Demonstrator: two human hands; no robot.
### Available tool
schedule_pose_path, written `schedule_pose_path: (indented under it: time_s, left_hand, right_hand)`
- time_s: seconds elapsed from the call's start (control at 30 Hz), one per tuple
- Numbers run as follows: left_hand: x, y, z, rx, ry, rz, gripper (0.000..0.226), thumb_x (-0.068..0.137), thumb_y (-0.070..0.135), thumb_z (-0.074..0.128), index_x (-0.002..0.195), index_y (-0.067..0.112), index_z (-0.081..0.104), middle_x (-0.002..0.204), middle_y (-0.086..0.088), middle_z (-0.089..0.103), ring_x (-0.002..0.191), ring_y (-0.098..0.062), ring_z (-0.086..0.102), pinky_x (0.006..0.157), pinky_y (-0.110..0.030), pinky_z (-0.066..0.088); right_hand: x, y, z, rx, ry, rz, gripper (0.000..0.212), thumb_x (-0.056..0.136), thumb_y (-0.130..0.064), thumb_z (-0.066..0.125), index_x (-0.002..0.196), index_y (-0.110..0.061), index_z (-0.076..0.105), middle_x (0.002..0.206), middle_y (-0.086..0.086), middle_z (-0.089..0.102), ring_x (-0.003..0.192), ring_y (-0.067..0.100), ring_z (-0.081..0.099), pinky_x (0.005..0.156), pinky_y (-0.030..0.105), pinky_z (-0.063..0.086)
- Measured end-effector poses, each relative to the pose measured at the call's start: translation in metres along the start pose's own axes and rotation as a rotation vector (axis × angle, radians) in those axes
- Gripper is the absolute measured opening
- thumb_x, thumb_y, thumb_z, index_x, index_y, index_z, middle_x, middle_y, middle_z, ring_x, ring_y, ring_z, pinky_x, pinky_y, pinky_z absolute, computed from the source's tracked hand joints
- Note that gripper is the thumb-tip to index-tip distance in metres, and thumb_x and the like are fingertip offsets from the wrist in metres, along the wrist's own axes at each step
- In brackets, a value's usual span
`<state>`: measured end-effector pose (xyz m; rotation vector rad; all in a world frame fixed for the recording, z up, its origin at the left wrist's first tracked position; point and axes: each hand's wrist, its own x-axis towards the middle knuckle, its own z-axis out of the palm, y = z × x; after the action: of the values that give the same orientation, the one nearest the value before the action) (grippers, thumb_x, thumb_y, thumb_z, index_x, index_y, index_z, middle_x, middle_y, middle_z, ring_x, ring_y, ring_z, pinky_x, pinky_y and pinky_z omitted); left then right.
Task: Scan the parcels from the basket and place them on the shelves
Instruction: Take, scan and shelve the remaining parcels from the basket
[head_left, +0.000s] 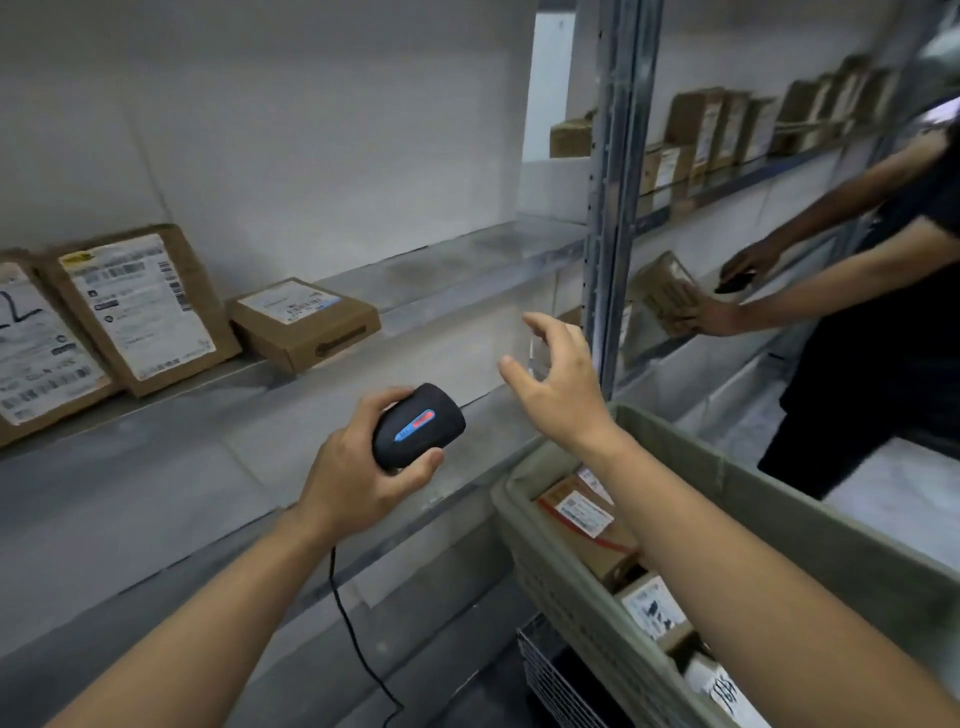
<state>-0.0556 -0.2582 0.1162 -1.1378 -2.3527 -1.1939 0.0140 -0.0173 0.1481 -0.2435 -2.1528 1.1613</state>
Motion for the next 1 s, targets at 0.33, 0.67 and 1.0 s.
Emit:
schedule_pose_path:
  time_s: [0.33, 0.67, 1.0]
  left_hand:
    - [0.013, 0.017, 0.102, -0.201, -0.189, 0.063, 0.061, 0.071, 0.064, 0.071, 0.125, 0.052, 0.047, 0.109, 0.036, 0.064, 0.095, 0.010, 0.065, 0.082, -0.012, 0.049]
    - [0.018, 0.039, 0.202, -0.341, -0.391, 0.046, 0.065, 0.071, 0.059, 0.075, 0.128, 0.048, 0.047, 0.111, 0.038, 0.063, 0.100, 0.009, 0.065, 0.082, -0.008, 0.047]
    - [0.034, 0.037, 0.268, -0.368, -0.537, 0.015, 0.066, 0.078, 0.044, 0.082, 0.134, 0.025, 0.052, 0.119, 0.032, 0.061, 0.104, 0.013, 0.063, 0.085, -0.005, 0.044]
  right_hand:
    - [-0.073, 0.080, -0.077, -0.165, 0.131, 0.273, 0.055, 0.096, -0.036, 0.066, 0.146, -0.023, 0.046, 0.142, 0.000, 0.043, 0.129, 0.013, 0.043, 0.111, 0.034, 0.038]
    - [-0.131, 0.163, -0.135, -0.239, 0.226, 0.513, 0.053, 0.094, -0.036, 0.066, 0.143, -0.031, 0.047, 0.138, -0.009, 0.043, 0.129, 0.006, 0.044, 0.113, 0.039, 0.041]
    - [-0.160, 0.249, -0.144, -0.197, 0.205, 0.748, 0.060, 0.094, -0.034, 0.067, 0.149, -0.027, 0.043, 0.146, -0.002, 0.040, 0.135, 0.011, 0.043, 0.117, 0.042, 0.038]
